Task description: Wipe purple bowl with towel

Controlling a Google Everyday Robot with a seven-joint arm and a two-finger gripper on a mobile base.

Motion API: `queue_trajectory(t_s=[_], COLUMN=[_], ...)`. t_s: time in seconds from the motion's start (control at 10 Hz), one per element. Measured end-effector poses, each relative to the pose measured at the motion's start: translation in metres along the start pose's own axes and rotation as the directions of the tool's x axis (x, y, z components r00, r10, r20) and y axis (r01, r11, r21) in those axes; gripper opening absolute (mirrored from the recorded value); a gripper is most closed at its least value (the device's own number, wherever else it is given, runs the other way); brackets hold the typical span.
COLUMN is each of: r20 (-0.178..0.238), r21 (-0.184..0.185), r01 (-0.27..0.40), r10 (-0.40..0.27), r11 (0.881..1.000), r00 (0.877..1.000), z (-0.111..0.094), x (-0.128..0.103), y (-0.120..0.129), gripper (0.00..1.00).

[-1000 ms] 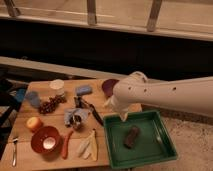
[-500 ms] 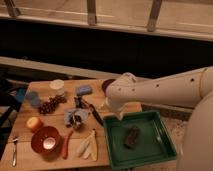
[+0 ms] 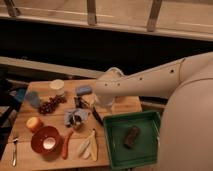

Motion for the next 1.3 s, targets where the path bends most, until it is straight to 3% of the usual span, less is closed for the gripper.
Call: queue_trajectory(t_s=[0.5,0.9,1.3], r20=[-0.029,-0.034,-0.058], r21=[-0.058,-0.053,-0.056], r01=[0.121,0.135,0.229], r10=[-0.123,-0.137,-0.232], r11=[0.991,0.989,0.972], r00=[0.992,0.99,0.971], z=[-0.009,-0.007,0.014], x=[0.005,0.003,-0.006], y=[0.044,0.047,0.097], gripper=[0.73,0.73,0.73])
